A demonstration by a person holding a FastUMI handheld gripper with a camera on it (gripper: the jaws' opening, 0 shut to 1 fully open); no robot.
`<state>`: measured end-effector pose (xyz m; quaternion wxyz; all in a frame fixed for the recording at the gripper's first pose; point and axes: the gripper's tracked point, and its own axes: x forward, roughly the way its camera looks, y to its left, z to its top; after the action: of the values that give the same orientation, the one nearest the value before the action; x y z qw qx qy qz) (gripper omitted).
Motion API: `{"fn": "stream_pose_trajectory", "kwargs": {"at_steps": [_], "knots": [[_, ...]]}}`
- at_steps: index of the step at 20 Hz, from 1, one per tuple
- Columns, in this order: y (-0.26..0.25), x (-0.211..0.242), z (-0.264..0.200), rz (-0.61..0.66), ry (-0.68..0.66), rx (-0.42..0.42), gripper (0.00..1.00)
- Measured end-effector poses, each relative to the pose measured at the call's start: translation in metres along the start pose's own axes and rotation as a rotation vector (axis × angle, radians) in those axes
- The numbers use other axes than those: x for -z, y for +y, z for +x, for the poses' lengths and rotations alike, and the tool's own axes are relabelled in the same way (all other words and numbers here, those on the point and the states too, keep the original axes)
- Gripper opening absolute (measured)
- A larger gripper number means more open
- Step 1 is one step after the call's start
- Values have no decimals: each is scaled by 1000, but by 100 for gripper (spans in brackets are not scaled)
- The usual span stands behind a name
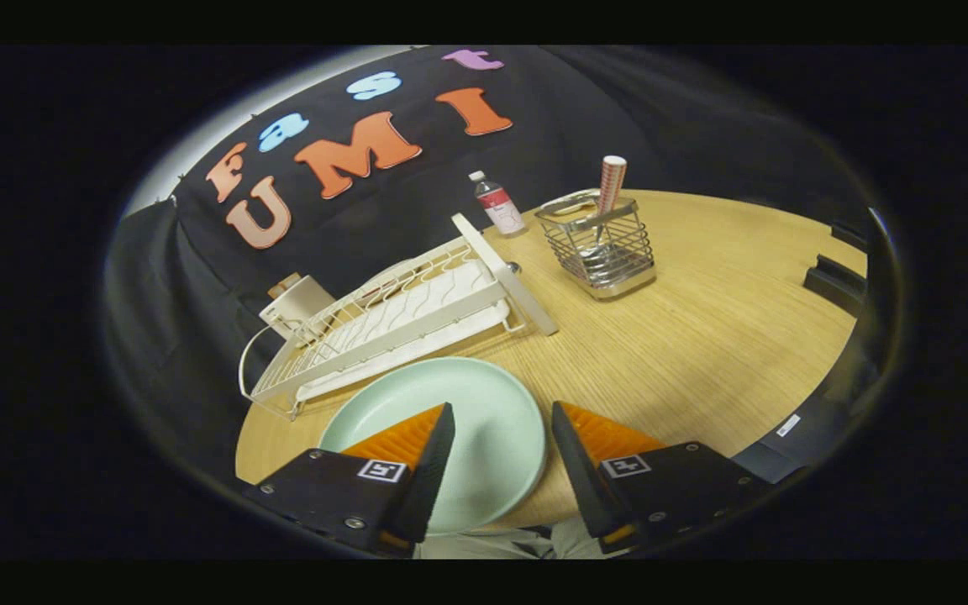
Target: Take the plate from the dish rack, then take the spoon from the basket and place it into the plate.
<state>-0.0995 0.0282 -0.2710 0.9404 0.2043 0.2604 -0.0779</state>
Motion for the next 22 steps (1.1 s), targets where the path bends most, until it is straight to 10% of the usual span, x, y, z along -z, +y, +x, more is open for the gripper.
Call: {"fn": "stream_pose_trajectory", "kwargs": {"at_steps": [5, 22], "knots": [[-30, -37, -1, -110, -106, 84, 99], [-77, -160, 2, -293, -418, 163, 99]]}}
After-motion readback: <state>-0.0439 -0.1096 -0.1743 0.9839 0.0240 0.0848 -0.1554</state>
